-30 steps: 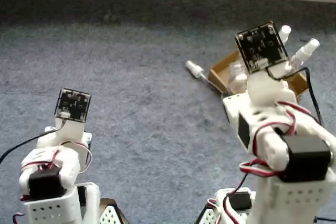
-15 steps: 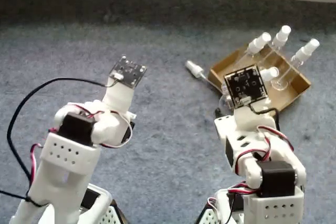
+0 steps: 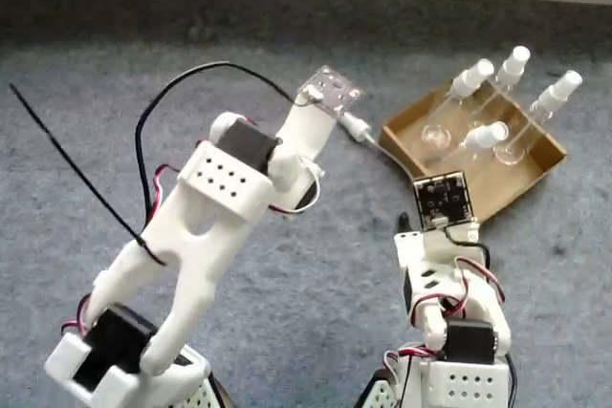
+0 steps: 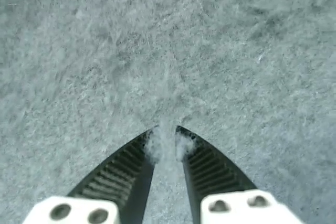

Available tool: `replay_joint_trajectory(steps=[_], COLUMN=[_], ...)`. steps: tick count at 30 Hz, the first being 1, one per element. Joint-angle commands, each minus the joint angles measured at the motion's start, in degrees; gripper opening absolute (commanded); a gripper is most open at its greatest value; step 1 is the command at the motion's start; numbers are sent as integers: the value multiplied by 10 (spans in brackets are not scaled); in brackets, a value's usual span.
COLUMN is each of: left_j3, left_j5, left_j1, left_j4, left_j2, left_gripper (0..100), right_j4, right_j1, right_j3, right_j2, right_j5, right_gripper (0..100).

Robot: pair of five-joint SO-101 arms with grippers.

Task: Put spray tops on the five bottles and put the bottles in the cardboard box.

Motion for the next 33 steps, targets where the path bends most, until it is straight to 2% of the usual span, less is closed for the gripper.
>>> replay_joint_trajectory(steps=[1,6,11,16,21,25,33], left_j3=[-129,-254,-368,-468,-565,-646,-822], left_j5=[13,101,236,355,521,558,675], left_j1=[12,12,12,11,7,7,-18], left_j4=[-2,1,-3,-7,-41,-44,-82], left_j2=[98,220,320,429,537,605,724], left_gripper=[5,5,5,9,139,236,245], right_j4=[-19,-57,-78,-80,-80,-80,-80], right_j1=[11,11,11,6,-33,-36,-38], right_j3=[15,72,144,153,159,159,159], right_j2=[-44,-106,-136,-134,-134,-134,-134], right_j5=[-6,-6,-6,-6,-3,-2,-2], right_gripper=[81,81,81,81,81,81,81])
